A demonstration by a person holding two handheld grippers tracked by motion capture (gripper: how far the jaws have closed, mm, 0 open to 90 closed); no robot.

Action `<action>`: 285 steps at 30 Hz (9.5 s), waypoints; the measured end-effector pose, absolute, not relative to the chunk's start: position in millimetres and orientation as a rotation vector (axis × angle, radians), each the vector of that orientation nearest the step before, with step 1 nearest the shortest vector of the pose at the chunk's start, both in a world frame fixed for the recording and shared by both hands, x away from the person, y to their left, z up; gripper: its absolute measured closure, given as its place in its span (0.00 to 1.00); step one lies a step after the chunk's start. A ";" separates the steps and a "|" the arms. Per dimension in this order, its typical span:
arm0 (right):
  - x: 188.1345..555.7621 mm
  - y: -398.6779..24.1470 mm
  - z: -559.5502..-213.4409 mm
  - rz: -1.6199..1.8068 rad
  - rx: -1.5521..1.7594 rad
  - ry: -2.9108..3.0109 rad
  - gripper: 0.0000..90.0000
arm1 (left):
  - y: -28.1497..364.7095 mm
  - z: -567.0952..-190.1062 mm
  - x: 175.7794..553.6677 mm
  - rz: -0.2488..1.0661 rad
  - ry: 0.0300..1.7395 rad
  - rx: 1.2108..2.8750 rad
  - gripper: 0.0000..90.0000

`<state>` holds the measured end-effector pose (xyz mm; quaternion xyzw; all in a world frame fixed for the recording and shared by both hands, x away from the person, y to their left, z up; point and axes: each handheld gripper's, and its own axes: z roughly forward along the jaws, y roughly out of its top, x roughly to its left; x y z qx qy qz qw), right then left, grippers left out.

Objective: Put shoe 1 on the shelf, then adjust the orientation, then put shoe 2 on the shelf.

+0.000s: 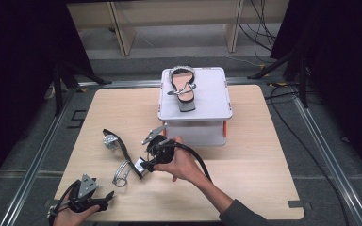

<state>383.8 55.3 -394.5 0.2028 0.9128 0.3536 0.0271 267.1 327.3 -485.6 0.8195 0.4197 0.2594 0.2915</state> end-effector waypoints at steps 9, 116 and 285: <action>380.8 85.3 -418.5 1.062 0.526 2.787 0.48 | 329.2 -485.3 266.7 0.700 1.117 2.196 0.20; 416.9 19.9 -425.4 0.514 0.951 2.943 0.30 | 326.1 -486.2 259.8 0.678 1.190 2.165 0.20; 607.9 -87.4 -285.3 0.670 2.018 2.040 0.34 | 327.5 -485.7 257.7 0.661 1.183 2.159 0.20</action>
